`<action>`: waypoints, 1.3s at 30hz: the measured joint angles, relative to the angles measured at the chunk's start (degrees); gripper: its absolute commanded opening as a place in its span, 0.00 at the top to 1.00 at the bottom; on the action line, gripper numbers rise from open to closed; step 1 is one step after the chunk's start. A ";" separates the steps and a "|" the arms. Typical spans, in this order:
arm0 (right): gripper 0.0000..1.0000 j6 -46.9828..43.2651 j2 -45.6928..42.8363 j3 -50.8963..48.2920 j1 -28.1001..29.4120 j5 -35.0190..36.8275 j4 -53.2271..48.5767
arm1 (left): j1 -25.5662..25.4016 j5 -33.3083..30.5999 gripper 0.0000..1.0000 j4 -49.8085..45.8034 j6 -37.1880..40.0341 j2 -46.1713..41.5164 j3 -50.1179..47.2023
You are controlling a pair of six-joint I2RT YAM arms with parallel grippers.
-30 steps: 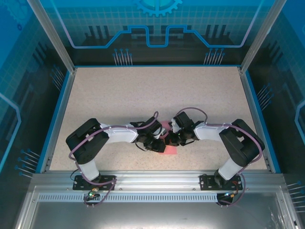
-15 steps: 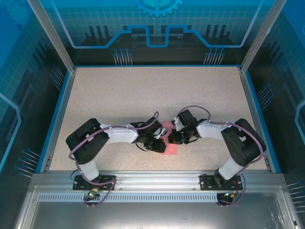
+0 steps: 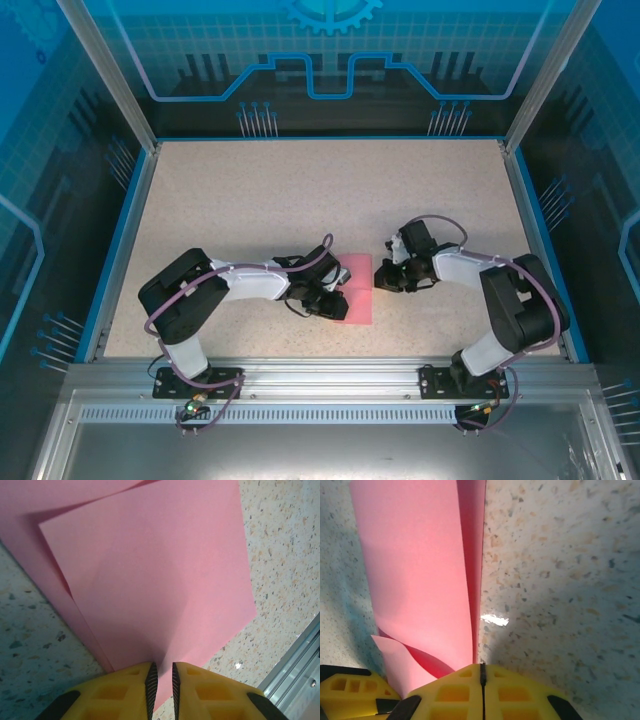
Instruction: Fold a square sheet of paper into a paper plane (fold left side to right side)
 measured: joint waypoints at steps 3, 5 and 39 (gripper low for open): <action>0.93 -0.20 -3.30 0.00 0.02 -0.09 -1.11 | -0.09 -0.17 0.79 0.00 0.00 -0.02 0.02; 0.93 -0.13 -5.49 0.00 0.28 -0.31 -1.29 | -0.13 -0.24 0.79 -0.11 0.02 -0.02 0.13; 0.94 5.42 5.95 3.23 10.12 -3.98 -0.46 | -0.98 -0.20 0.79 -3.98 0.09 4.35 7.98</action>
